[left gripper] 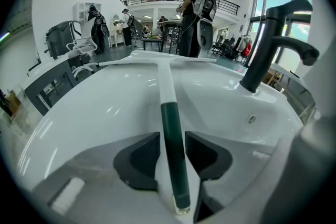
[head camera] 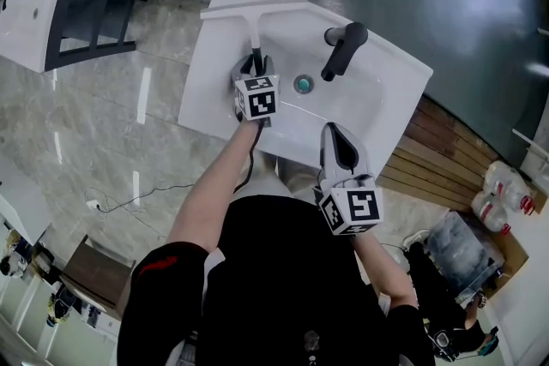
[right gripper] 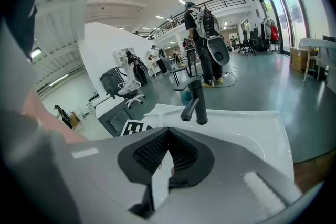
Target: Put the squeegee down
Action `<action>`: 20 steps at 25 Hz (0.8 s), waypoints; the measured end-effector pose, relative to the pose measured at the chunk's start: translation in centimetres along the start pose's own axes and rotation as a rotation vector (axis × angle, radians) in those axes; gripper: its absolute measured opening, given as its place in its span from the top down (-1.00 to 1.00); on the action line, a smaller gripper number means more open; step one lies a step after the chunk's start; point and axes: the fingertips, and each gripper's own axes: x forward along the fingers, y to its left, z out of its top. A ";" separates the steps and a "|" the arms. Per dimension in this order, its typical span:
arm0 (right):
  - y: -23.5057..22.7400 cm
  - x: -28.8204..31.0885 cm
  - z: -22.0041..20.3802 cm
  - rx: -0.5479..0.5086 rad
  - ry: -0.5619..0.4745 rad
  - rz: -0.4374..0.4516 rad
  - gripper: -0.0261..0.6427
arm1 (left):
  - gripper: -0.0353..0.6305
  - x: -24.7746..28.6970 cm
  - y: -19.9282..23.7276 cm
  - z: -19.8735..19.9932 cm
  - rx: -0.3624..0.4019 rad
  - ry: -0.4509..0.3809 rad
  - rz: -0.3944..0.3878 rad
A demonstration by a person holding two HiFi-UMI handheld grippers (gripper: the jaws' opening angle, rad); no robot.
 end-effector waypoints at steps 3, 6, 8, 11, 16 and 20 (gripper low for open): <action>0.0 0.0 0.1 -0.001 -0.005 -0.001 0.92 | 0.37 -0.2 -0.1 -0.1 -0.005 -0.002 -0.016; 0.2 -0.1 0.0 -0.001 -0.009 0.001 0.92 | 0.35 -0.5 0.1 -0.4 -0.008 -0.002 -0.016; 0.3 -0.3 -0.1 -0.001 -0.010 0.002 0.92 | 0.35 -0.8 0.2 -0.4 -0.009 -0.007 -0.015; 0.6 -0.6 -0.4 -0.004 -0.012 0.005 0.92 | 0.35 -1.5 0.2 -0.1 -0.004 -0.029 -0.020; 1.6 -1.2 -0.2 -0.014 -0.029 0.012 0.92 | 0.35 -3.5 0.4 0.1 0.007 -0.072 -0.032; 2.7 -2.2 -0.3 -0.029 -0.050 0.020 0.92 | 0.35 -6.0 0.3 0.6 0.017 -0.108 -0.070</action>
